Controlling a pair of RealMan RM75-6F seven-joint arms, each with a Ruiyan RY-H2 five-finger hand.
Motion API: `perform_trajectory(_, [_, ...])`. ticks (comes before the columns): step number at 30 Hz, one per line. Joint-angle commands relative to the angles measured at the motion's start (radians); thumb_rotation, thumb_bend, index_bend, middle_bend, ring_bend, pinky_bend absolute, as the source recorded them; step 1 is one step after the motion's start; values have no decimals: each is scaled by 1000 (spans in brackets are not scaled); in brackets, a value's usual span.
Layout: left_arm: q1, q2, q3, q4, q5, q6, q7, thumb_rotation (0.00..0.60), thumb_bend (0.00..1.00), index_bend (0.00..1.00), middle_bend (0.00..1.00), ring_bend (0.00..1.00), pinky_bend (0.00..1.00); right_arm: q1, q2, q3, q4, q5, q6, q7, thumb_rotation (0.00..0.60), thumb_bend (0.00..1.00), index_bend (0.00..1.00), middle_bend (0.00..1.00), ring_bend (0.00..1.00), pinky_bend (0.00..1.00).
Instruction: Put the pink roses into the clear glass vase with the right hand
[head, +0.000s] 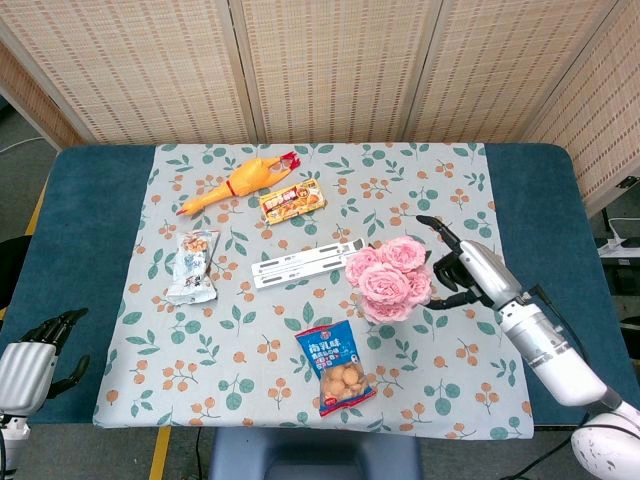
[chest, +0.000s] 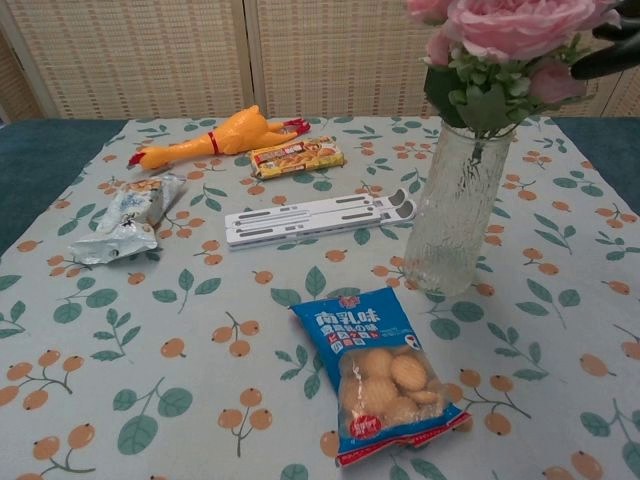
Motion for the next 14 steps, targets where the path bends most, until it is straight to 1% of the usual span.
perform_trajectory(1, [-1, -2, -1, 4, -4, -5, -2, 600, 373, 159, 222, 273, 444, -152, -47, -75, 36, -155, 298, -245, 600, 27, 156, 872, 832, 932])
perform_trajectory(2, [-1, -2, -1, 4, -7, -7, -2, 600, 373, 159, 223, 273, 444, -199, -97, -87, 66, -192, 409, -333, 600, 27, 173, 860, 821, 931])
perform_trajectory(3, [-2, -2, -1, 5, -9, -9, -1, 600, 373, 159, 225, 273, 444, -232, -141, -92, 95, -217, 489, -393, 600, 27, 179, 843, 807, 930])
perform_trajectory(5, [-1, -2, -1, 3, -10, -8, 1, 600, 372, 160, 226, 272, 444, -289, -236, -101, 176, -273, 642, -497, 600, 27, 187, 809, 776, 922])
perform_trajectory(6, [-1, -2, -1, 3, -9, -7, 2, 600, 372, 160, 226, 272, 444, -309, -268, -106, 209, -294, 690, -519, 600, 27, 191, 776, 744, 913])
perform_trajectory(8, [-1, -3, -2, 2, -6, -4, 6, 600, 372, 160, 227, 272, 444, -345, -314, -128, 283, -339, 764, -544, 600, 27, 191, 718, 677, 891])
perform_trajectory(10, [-2, -4, -2, 2, -4, -2, 8, 600, 373, 160, 228, 273, 444, -371, -332, -148, 338, -361, 800, -554, 600, 27, 192, 632, 570, 844])
perform_trajectory(11, [-1, -4, -1, 2, -2, -1, 9, 600, 373, 160, 228, 273, 444, -389, -346, -157, 373, -366, 822, -558, 600, 27, 192, 599, 531, 825])
perform_trajectory(12, [-1, -5, -1, 3, -2, -1, 10, 600, 373, 160, 228, 273, 444, -399, -357, -161, 402, -369, 837, -566, 600, 27, 192, 542, 465, 790])
perform_trajectory(14, [-1, -6, -1, 4, -1, 0, 12, 600, 373, 160, 228, 273, 444, -418, -388, -165, 470, -360, 856, -579, 600, 27, 192, 460, 373, 736])
